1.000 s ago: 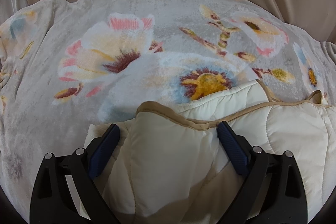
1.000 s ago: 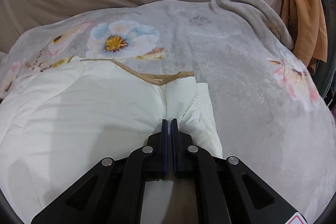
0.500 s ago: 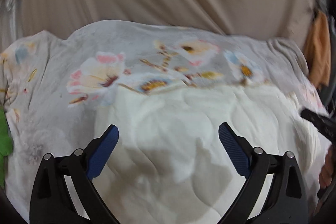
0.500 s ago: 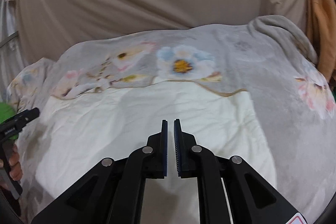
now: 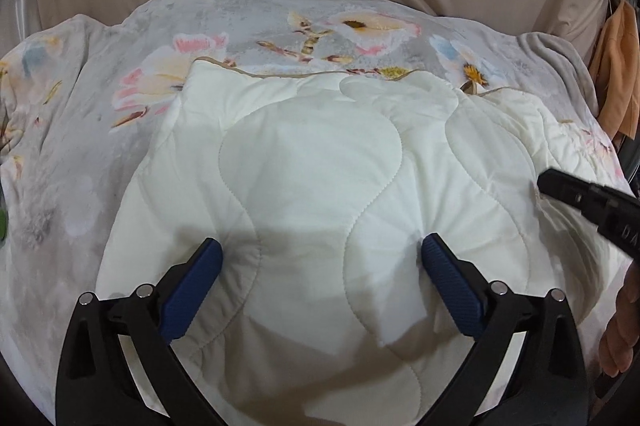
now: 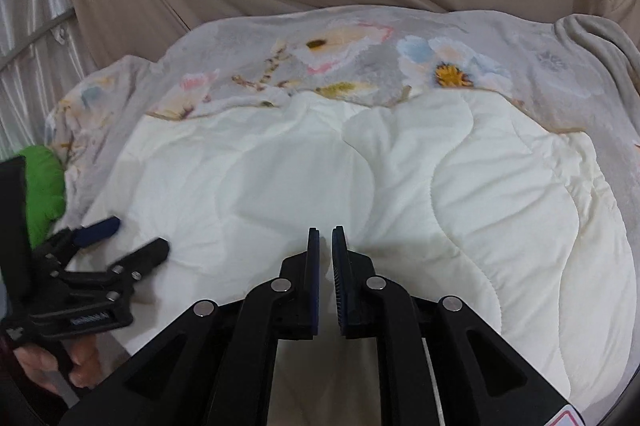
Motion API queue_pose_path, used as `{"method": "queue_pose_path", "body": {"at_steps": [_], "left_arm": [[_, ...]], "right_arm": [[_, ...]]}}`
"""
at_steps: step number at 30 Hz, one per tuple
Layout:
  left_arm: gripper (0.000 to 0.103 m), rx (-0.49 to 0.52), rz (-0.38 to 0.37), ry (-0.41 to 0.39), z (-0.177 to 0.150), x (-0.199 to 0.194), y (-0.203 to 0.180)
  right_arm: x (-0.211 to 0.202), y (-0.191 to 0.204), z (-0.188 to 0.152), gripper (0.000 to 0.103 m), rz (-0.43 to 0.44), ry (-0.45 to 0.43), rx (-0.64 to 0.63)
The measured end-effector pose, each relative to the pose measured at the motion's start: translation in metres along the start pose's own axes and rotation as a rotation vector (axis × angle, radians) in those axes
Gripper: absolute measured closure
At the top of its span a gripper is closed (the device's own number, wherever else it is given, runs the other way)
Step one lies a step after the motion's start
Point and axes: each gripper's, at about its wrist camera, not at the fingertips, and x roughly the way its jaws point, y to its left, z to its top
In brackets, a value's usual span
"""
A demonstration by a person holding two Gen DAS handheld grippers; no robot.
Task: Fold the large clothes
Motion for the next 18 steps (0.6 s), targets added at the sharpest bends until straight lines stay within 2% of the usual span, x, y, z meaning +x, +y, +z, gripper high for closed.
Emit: {"method": "queue_pose_path", "body": {"at_steps": [4,6,9,11,14,18], "left_arm": [[0.006,-0.031,-0.001,0.001,-0.001,-0.008,0.008],[0.006,-0.039,0.006,0.001,-0.002,-0.010,0.012],[0.006,-0.050,0.005,0.006,-0.005,-0.009,0.017],[0.006,-0.046,0.004,0.004,-0.005,-0.009,0.018],[0.006,-0.022,0.020,-0.004,-0.005,-0.007,0.014],[0.005,-0.028,0.018,-0.008,-0.005,-0.007,0.015]], "right_arm": [[0.007,0.020,0.018,0.093,-0.016,-0.013,-0.049],[0.021,0.024,0.025,0.093,-0.030,0.014,-0.052],[0.054,0.018,0.031,0.093,-0.036,0.101,-0.007],[0.074,0.014,0.029,0.098,-0.042,0.140,0.008],[0.091,0.012,0.027,0.102,-0.052,0.154,0.005],[0.099,0.020,0.032,0.103,-0.084,0.168,-0.043]]}}
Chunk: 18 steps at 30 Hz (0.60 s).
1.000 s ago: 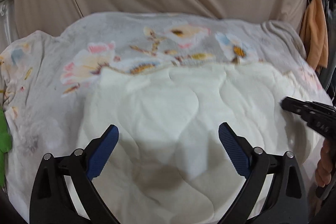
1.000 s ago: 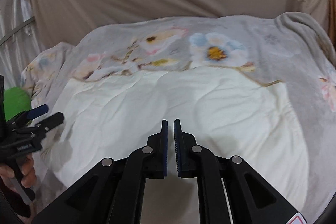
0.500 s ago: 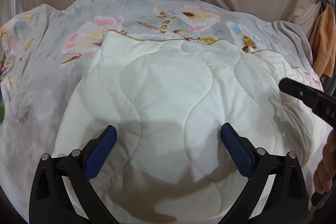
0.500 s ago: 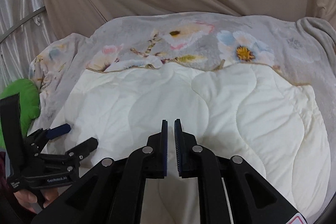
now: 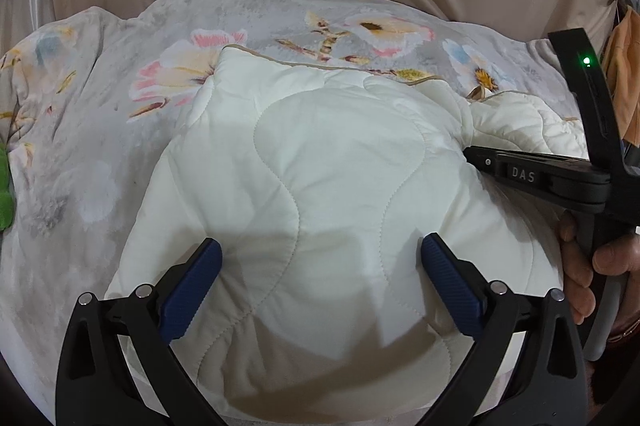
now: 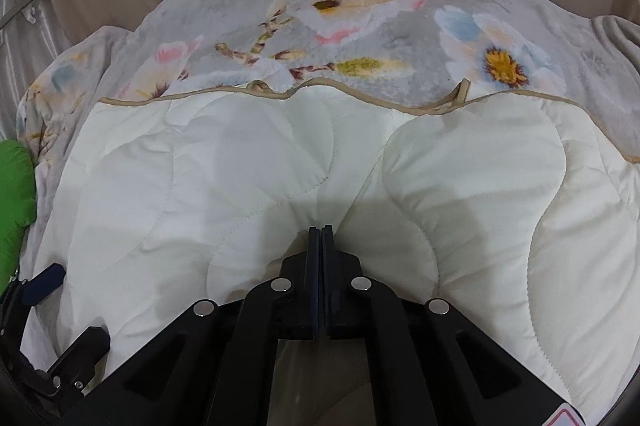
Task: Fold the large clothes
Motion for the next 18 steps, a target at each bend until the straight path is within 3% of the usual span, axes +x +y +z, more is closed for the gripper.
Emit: {"method": "queue_pose_path", "body": {"at_steps": [3,6,10,13,18], "left_arm": [[0.005,-0.057,-0.044,0.007,0.003,-0.009,0.011],[0.005,-0.122,-0.059,-0.016,0.003,-0.028,0.032],[0.005,-0.183,-0.001,-0.024,-0.013,-0.053,0.071],[0.005,-0.250,0.021,0.028,-0.031,-0.052,0.096],[0.005,-0.398,-0.136,0.129,-0.052,-0.029,0.116]], "right_arm": [[0.000,-0.003,0.007,0.103,0.015,0.008,0.007],[-0.023,-0.017,0.008,0.098,0.116,0.000,0.087],[-0.068,-0.023,-0.012,0.095,0.202,-0.005,0.070],[-0.077,-0.022,-0.029,0.095,0.247,0.028,0.053],[-0.045,-0.012,-0.036,0.095,0.230,0.095,0.040]]}}
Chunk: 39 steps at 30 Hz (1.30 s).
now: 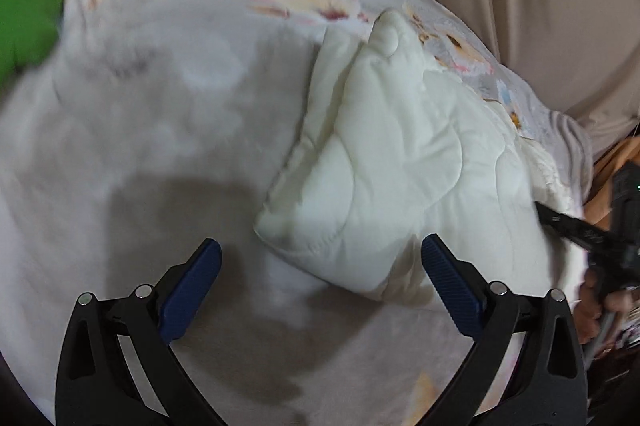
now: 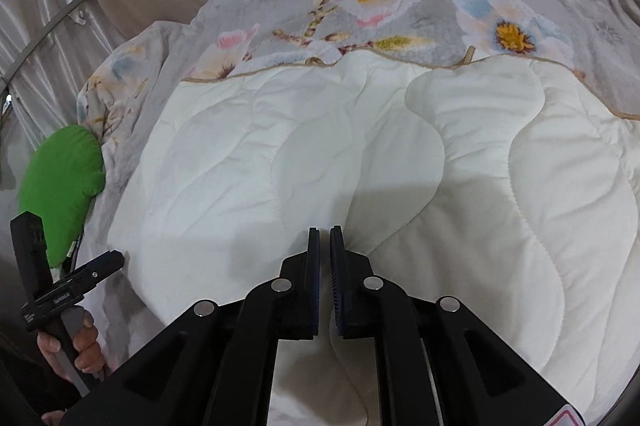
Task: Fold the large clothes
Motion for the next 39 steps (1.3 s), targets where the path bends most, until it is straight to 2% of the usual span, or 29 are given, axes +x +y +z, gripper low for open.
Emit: {"method": "queue_pose_path", "body": {"at_steps": [2,4,6,10,11,12,13,15,16,18,20,25,28,31,34,36,39], "left_arm": [[0.005,-0.021,-0.063,0.020,-0.002,0.006,-0.002],[0.005,-0.012,-0.078,0.008,-0.001,0.008,-0.007],[0.005,-0.009,-0.104,0.001,0.004,0.012,-0.013],[0.005,-0.072,-0.155,0.029,0.013,0.031,-0.018],[0.006,-0.080,-0.166,0.021,0.015,0.031,-0.020],[0.016,-0.075,-0.182,0.008,0.016,0.030,-0.026],[0.023,-0.052,-0.192,0.000,0.017,0.027,-0.034],[0.047,0.039,-0.155,-0.066,0.018,0.013,-0.059],[0.051,0.083,-0.133,-0.102,0.019,0.005,-0.072],[0.067,0.168,-0.127,-0.180,0.022,-0.017,-0.100],[0.074,0.243,-0.148,-0.238,0.025,-0.035,-0.130],[0.080,0.425,-0.214,-0.304,0.016,-0.066,-0.190],[0.081,0.502,-0.244,-0.325,0.006,-0.075,-0.217],[0.082,0.548,-0.268,-0.329,-0.003,-0.081,-0.232],[0.082,0.598,-0.294,-0.313,-0.009,-0.077,-0.254],[0.083,0.640,-0.307,-0.281,-0.017,-0.071,-0.269],[0.083,0.707,-0.302,-0.254,-0.031,-0.055,-0.297]], "right_arm": [[0.013,-0.001,0.004,0.101,-0.013,0.007,-0.002],[0.020,-0.001,0.008,0.103,-0.013,0.009,-0.005],[0.028,-0.004,0.013,0.103,-0.003,0.011,0.001],[0.034,-0.013,0.022,0.103,0.053,0.011,0.053],[0.034,-0.015,0.023,0.103,0.066,0.009,0.062],[0.034,-0.017,0.024,0.103,0.078,0.009,0.066],[0.034,-0.017,0.023,0.103,0.083,0.010,0.067],[0.036,-0.018,0.024,0.103,0.086,0.012,0.069],[0.037,-0.018,0.024,0.103,0.083,0.012,0.067],[0.038,-0.018,0.024,0.103,0.082,0.008,0.061],[0.039,-0.020,0.023,0.103,0.091,-0.002,0.066],[0.012,-0.020,0.007,0.103,0.071,-0.031,0.076],[-0.029,-0.018,-0.018,0.094,0.084,-0.077,0.043],[-0.053,-0.022,-0.047,0.094,0.121,-0.079,0.036],[-0.038,-0.020,-0.072,0.094,0.135,-0.021,0.036],[-0.025,-0.025,-0.082,0.098,0.143,-0.023,0.062],[-0.019,-0.035,-0.083,0.101,0.211,-0.031,0.125]]}}
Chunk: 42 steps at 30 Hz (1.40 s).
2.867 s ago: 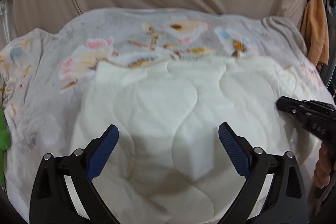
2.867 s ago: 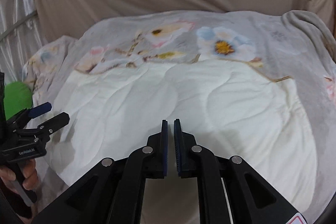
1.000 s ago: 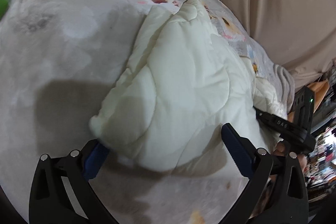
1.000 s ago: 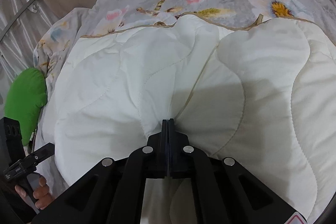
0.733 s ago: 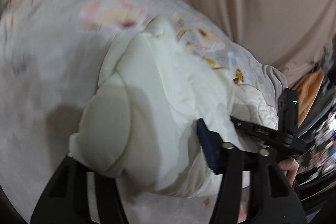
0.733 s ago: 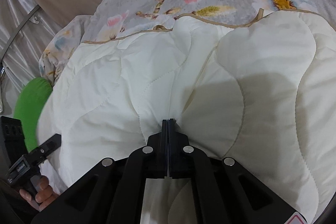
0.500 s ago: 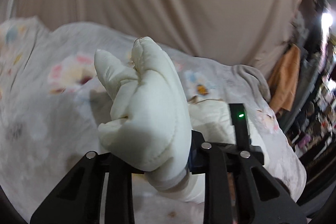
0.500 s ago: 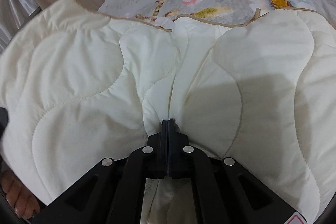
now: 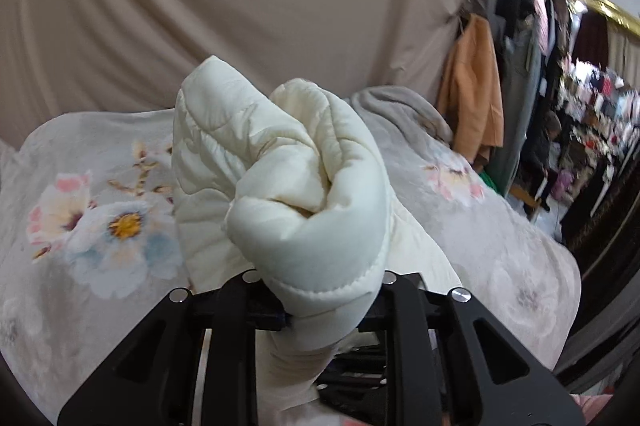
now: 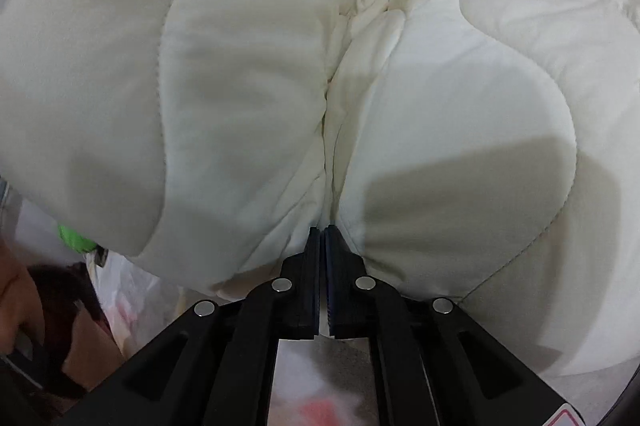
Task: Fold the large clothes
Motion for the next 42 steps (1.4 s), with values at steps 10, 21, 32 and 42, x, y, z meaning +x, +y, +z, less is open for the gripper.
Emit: {"method": "queue_pose_path", "body": {"at_steps": [10,21,32,42], "left_arm": [[0.083,0.155,-0.047,0.151,-0.003,0.095,-0.075],[0.079,0.272,0.032,0.236,-0.040,0.153,-0.117],[0.045,0.337,0.122,0.196,-0.046,0.142,-0.147],[0.012,0.072,0.165,0.006,-0.001,0.034,-0.084]], "right_arm": [[-0.058,-0.038,-0.052,0.097,0.112,-0.055,0.194],[-0.166,-0.106,-0.094,0.092,-0.059,-0.290,0.379],[-0.227,-0.138,-0.087,0.092,-0.181,-0.438,0.388],[-0.274,-0.090,-0.042,0.037,-0.190,-0.632,0.143]]}}
